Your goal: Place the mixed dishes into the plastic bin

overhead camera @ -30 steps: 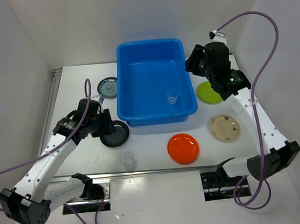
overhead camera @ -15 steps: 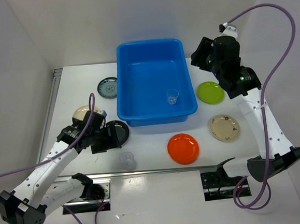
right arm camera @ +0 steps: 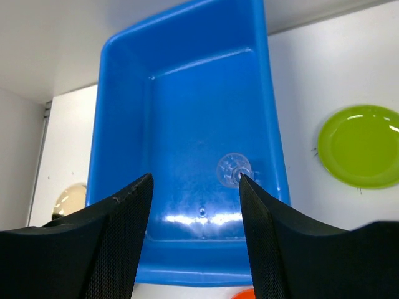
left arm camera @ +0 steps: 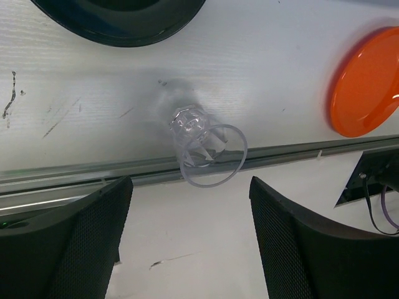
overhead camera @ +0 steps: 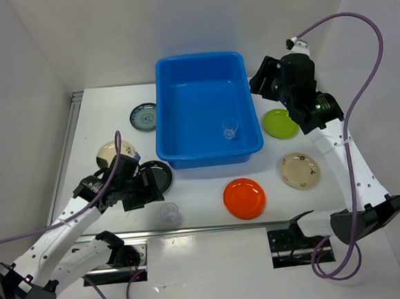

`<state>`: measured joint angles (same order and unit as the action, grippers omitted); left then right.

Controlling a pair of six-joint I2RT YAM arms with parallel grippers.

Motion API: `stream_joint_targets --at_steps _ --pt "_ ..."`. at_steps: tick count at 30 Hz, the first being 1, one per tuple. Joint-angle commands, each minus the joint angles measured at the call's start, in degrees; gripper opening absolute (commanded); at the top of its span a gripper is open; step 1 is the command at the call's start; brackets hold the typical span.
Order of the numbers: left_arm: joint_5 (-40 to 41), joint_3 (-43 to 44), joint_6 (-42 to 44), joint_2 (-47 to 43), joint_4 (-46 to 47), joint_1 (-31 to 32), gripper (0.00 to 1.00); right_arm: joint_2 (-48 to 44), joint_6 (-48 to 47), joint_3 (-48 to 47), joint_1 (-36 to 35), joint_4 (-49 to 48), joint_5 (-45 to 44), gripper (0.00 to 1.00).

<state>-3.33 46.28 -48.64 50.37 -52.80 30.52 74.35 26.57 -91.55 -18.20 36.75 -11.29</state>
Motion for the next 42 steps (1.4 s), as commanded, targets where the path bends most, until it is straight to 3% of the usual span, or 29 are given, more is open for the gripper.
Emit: stream_joint_targets --at_steps 1,11,19,22,30,35,42 --pt "-0.36 -0.32 -2.24 -1.06 2.08 0.15 0.83 -2.71 0.15 1.54 0.27 -0.45 1.44 0.63" --pt "-0.36 -2.60 -5.84 -3.44 2.61 0.15 0.78 1.05 -2.22 3.22 0.27 -1.68 3.73 0.65" --pt "0.69 -3.22 -6.55 1.83 3.23 2.69 0.65 0.90 -3.27 3.75 0.27 -1.68 3.21 0.65" --pt "3.41 -2.69 -9.62 4.91 1.38 5.68 0.64 -0.34 -3.28 3.75 0.27 -1.07 2.59 0.67" --pt "7.46 -3.22 -14.20 8.51 1.90 5.69 0.63 -3.07 -4.42 4.27 0.27 1.21 -1.19 0.68" --pt "8.08 -3.74 -15.25 10.71 2.70 6.74 0.54 -4.12 -4.95 4.80 0.79 1.74 -1.81 0.70" --pt "8.69 -4.36 -16.40 14.40 3.22 10.16 0.49 -5.17 -6.00 4.80 0.79 1.74 -2.86 0.70"
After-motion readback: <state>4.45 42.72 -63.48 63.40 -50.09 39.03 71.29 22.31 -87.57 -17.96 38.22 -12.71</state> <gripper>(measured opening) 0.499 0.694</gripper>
